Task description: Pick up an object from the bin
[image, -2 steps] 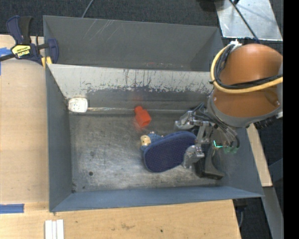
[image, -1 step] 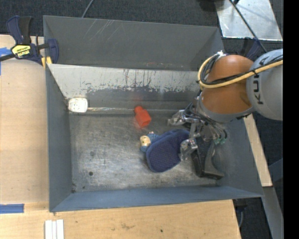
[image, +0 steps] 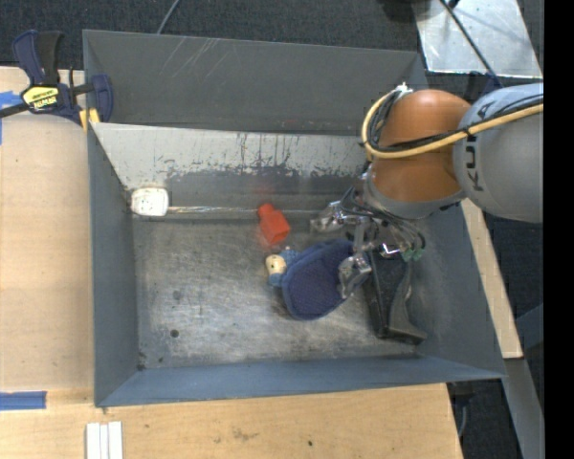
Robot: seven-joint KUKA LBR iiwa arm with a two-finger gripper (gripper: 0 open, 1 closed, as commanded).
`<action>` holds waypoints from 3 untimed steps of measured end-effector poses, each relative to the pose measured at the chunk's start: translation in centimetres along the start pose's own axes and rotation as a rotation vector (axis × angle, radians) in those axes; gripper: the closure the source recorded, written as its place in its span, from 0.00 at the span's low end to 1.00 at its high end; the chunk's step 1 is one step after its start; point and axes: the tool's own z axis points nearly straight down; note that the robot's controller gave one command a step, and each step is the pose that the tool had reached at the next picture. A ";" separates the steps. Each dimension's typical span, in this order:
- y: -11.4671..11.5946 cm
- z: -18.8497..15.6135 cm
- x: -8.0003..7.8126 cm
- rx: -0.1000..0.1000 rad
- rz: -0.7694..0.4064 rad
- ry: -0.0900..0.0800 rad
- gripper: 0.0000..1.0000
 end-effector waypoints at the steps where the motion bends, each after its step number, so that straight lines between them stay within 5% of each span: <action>1: 0.0 -0.3 0.0 -0.001 0.002 -0.004 0.00; 2: 0.0 -0.6 0.0 -0.002 0.004 -0.006 0.00; 3: 2.7 -0.2 0.5 0.008 0.310 -0.023 0.00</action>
Offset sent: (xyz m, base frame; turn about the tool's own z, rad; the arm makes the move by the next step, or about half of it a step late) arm 0.0000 0.0000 0.0000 0.0000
